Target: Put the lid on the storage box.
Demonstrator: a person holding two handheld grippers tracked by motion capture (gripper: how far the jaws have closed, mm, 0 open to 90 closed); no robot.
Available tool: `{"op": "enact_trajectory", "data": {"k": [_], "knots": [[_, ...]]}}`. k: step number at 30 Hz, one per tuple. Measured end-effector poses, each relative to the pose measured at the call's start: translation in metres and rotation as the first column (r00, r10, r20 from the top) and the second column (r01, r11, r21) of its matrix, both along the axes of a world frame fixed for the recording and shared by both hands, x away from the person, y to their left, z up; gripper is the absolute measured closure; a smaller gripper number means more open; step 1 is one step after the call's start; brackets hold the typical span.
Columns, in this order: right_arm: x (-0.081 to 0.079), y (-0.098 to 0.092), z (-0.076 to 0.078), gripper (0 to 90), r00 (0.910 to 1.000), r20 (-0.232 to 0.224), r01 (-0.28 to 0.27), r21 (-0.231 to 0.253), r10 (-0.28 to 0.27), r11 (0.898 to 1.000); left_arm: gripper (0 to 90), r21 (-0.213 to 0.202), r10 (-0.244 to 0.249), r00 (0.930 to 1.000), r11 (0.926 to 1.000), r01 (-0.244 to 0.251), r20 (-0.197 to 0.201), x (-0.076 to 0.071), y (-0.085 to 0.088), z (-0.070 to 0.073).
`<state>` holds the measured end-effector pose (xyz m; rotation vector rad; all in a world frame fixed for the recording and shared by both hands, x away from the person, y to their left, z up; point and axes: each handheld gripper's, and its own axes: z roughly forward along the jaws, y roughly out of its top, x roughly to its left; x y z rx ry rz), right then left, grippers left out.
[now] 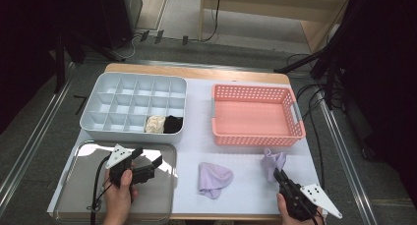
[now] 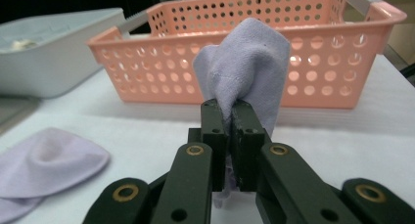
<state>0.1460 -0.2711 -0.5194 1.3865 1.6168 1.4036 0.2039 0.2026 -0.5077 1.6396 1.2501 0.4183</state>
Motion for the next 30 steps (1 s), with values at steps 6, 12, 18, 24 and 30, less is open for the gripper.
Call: {"op": "enact_trajectory", "data": {"k": [6,12,18,24,30], "knots": [[0.005,-0.003,-0.007,85.2,0.9990,-0.044,-0.007,0.045,0.009,0.999,16.1,0.015,-0.024,0.9997,0.9996,0.023,0.001,0.000,-0.002,0.001],[0.010,-0.004,-0.008,58.7,0.9981,-0.059,0.025,0.082,-0.020,0.996,16.3,0.040,0.001,0.9995,0.9992,-0.002,0.033,-0.003,-0.002,0.005],[0.007,0.005,-0.005,52.3,0.9976,-0.068,0.021,0.072,-0.017,0.997,16.3,0.039,-0.002,0.9994,0.9992,0.000,0.035,-0.006,-0.003,0.013],[0.005,0.010,-0.004,52.0,0.9971,-0.073,0.027,0.051,-0.023,0.998,16.3,0.046,-0.054,0.9976,0.9976,0.052,0.044,-0.012,-0.020,0.018],[0.002,0.031,-0.002,52.2,0.9974,-0.059,-0.039,0.022,0.040,0.999,16.3,0.063,-0.100,0.9936,0.9934,0.096,0.052,-0.017,-0.039,0.020]]}}
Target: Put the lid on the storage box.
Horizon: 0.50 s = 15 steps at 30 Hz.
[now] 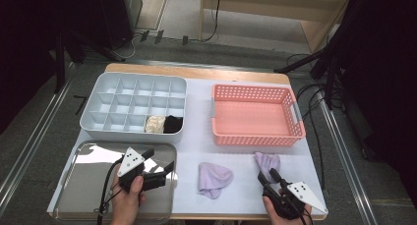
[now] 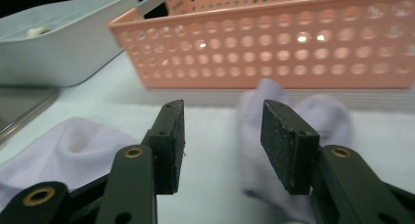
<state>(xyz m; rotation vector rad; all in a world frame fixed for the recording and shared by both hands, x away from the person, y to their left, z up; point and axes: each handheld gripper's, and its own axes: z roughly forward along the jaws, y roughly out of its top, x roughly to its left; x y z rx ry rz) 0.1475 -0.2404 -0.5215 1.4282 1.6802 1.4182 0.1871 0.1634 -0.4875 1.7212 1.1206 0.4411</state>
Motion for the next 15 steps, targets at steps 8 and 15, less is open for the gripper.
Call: {"op": "enact_trajectory", "data": {"k": [8,15], "knots": [[0.003,0.035,-0.008,53.6,0.9899,-0.079,-0.116,0.029,0.118,0.993,16.2,0.016,-0.061,0.9976,0.9980,0.062,-0.032,-0.005,-0.019,-0.003],[-0.003,0.067,-0.015,59.0,0.9748,-0.131,-0.178,0.028,0.181,0.984,16.3,0.034,-0.084,0.9956,0.9958,0.086,-0.040,-0.007,-0.031,-0.004]]}}
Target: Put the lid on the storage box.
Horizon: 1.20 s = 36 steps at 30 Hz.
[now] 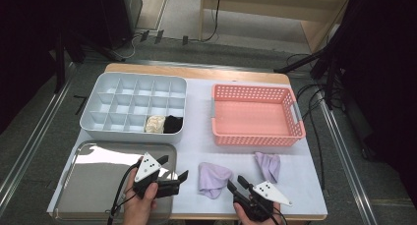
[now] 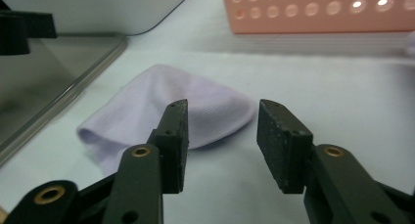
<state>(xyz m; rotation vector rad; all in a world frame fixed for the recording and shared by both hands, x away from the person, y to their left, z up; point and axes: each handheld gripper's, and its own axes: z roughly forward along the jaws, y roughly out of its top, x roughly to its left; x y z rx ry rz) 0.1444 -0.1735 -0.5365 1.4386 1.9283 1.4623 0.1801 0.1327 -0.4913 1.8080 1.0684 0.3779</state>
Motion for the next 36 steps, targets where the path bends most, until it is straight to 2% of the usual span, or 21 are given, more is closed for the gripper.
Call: {"op": "enact_trajectory", "data": {"k": [2,4,6,8,10,12,14,16,17,19,21,23,26,28,30,33,34,36], "knots": [[-0.007,0.005,0.000,67.0,0.9998,-0.015,-0.011,0.004,0.011,1.000,16.3,-0.004,-0.002,1.0000,1.0000,0.002,-0.007,0.001,-0.002,-0.001],[-0.012,0.010,-0.001,72.2,0.9985,-0.032,-0.045,0.025,0.045,0.999,16.3,-0.001,-0.003,1.0000,1.0000,0.003,-0.009,0.001,-0.002,-0.002],[-0.015,0.016,-0.004,73.9,0.9955,-0.048,-0.081,0.036,0.082,0.996,16.3,0.001,-0.004,0.9999,1.0000,0.004,-0.010,0.002,-0.002,-0.002],[-0.016,0.024,-0.006,72.5,0.9931,-0.049,-0.104,0.039,0.106,0.994,16.3,0.002,0.002,1.0000,1.0000,-0.002,-0.006,0.001,-0.002,-0.001],[-0.016,0.030,-0.008,66.2,0.9928,-0.054,-0.105,0.035,0.107,0.994,16.3,0.000,0.005,1.0000,1.0000,-0.005,-0.006,0.000,-0.001,0.000],[-0.017,0.036,-0.009,66.3,0.9948,-0.032,-0.097,0.005,0.097,0.995,16.3,-0.004,0.008,1.0000,1.0000,-0.008,-0.004,0.000,0.000,0.000],[-0.018,0.041,-0.008,74.4,0.9954,0.001,-0.095,-0.074,0.096,0.993,16.3,-0.001,0.008,1.0000,1.0000,-0.008,-0.005,0.000,0.002,0.000],[-0.018,0.042,-0.008,86.3,0.9951,0.037,-0.085,-0.158,0.092,0.984,16.3,0.000,0.013,0.9999,0.9999,-0.013,-0.007,-0.001,0.003,-0.001],[-0.016,0.041,-0.007,87.3,0.9947,0.029,-0.092,-0.160,0.098,0.983,16.3,-0.002,0.015,0.9999,0.9999,-0.015,-0.008,-0.001,0.003,-0.001],[-0.010,0.033,-0.005,88.3,0.9950,-0.002,-0.099,-0.132,0.100,0.986,16.3,0.000,0.020,0.9998,0.9998,-0.020,-0.008,-0.002,0.005,0.000],[-0.005,0.021,-0.003,88.5,0.9976,-0.018,-0.068,-0.120,0.066,0.990,16.3,-0.004,0.022,0.9997,0.9997,-0.022,-0.006,-0.003,0.007,0.001],[0.000,0.008,-0.001,88.5,0.9983,-0.017,-0.058,-0.119,0.056,0.991,16.3,-0.007,0.026,0.9996,0.9996,-0.026,-0.007,-0.003,0.010,0.002],[0.001,-0.011,0.003,88.6,0.9999,-0.012,-0.012,-0.123,0.011,0.992,16.3,-0.009,0.035,0.9993,0.9993,-0.035,-0.008,-0.003,0.011,0.002],[0.001,-0.023,0.005,88.5,0.9995,-0.018,0.024,-0.111,-0.026,0.994,16.3,-0.012,0.031,0.9995,0.9994,-0.031,-0.009,-0.002,0.011,0.001],[0.001,-0.034,0.006,88.5,0.9980,-0.029,0.053,-0.119,-0.057,0.991,16.3,-0.009,0.031,0.9995,0.9995,-0.031,-0.011,-0.002,0.010,0.001],[0.000,-0.049,0.006,88.0,0.9957,-0.047,0.074,-0.108,-0.080,0.991,16.3,-0.003,0.025,0.9996,0.9997,-0.025,-0.009,-0.002,0.009,0.001],[0.000,-0.053,0.007,86.9,0.9961,-0.046,0.071,-0.096,-0.076,0.993,16.3,-0.005,0.024,0.9997,0.9997,-0.024,-0.010,-0.002,0.008,0.001],[0.000,-0.058,0.009,77.7,0.9988,-0.036,0.032,-0.034,-0.033,0.999,16.3,-0.005,0.022,0.9997,0.9998,-0.022,-0.010,-0.001,0.007,0.000]]}}
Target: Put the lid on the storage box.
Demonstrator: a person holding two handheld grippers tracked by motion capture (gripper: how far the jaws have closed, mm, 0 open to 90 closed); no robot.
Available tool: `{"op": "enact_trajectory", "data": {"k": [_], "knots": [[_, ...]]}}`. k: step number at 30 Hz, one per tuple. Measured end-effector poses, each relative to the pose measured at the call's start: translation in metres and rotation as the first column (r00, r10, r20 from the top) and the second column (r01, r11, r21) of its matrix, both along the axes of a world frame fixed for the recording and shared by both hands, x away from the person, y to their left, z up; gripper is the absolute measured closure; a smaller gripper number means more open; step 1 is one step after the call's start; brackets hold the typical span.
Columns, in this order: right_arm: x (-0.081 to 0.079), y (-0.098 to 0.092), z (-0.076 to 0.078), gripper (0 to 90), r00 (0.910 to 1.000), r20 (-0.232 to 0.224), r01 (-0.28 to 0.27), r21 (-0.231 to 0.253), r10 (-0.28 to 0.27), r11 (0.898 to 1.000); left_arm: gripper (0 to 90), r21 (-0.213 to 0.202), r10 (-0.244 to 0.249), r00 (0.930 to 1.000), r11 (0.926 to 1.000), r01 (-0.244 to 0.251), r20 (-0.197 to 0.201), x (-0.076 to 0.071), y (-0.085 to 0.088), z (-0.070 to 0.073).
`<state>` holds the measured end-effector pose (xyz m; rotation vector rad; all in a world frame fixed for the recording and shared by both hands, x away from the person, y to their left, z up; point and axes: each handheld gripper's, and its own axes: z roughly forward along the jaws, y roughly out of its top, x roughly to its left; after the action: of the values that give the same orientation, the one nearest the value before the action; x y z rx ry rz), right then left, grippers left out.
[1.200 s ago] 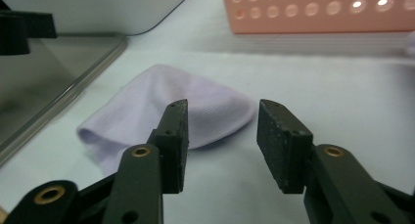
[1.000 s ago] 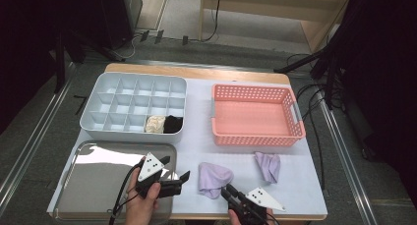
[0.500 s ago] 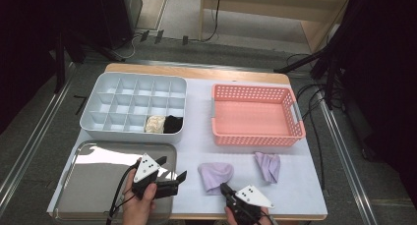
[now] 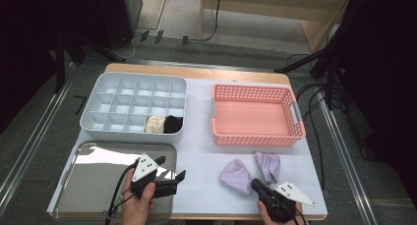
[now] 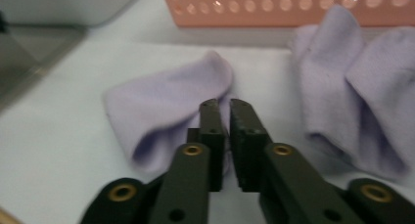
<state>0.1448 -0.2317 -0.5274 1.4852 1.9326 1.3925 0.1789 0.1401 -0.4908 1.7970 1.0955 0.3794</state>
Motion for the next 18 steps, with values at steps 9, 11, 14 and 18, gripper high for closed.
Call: {"op": "enact_trajectory", "data": {"k": [9,11,14,18], "knots": [[0.031,0.015,0.005,52.7,0.9990,-0.044,0.002,0.058,0.000,0.998,16.3,0.006,-0.010,0.9999,0.9999,0.010,-0.002,0.000,-0.004,-0.001],[0.039,0.018,0.000,55.2,0.9967,-0.080,0.017,0.046,-0.014,0.999,16.3,0.011,-0.011,0.9999,0.9999,0.011,-0.006,-0.001,-0.005,-0.002],[0.039,0.022,-0.003,81.2,0.9972,-0.073,-0.014,0.033,0.016,0.999,16.3,0.011,-0.011,0.9999,0.9999,0.011,-0.007,-0.001,-0.005,-0.002],[0.031,0.025,0.008,90.0,0.9992,0.018,-0.036,0.038,0.036,0.999,16.3,0.006,-0.012,0.9999,0.9999,0.012,-0.009,-0.002,-0.004,-0.002]]}}
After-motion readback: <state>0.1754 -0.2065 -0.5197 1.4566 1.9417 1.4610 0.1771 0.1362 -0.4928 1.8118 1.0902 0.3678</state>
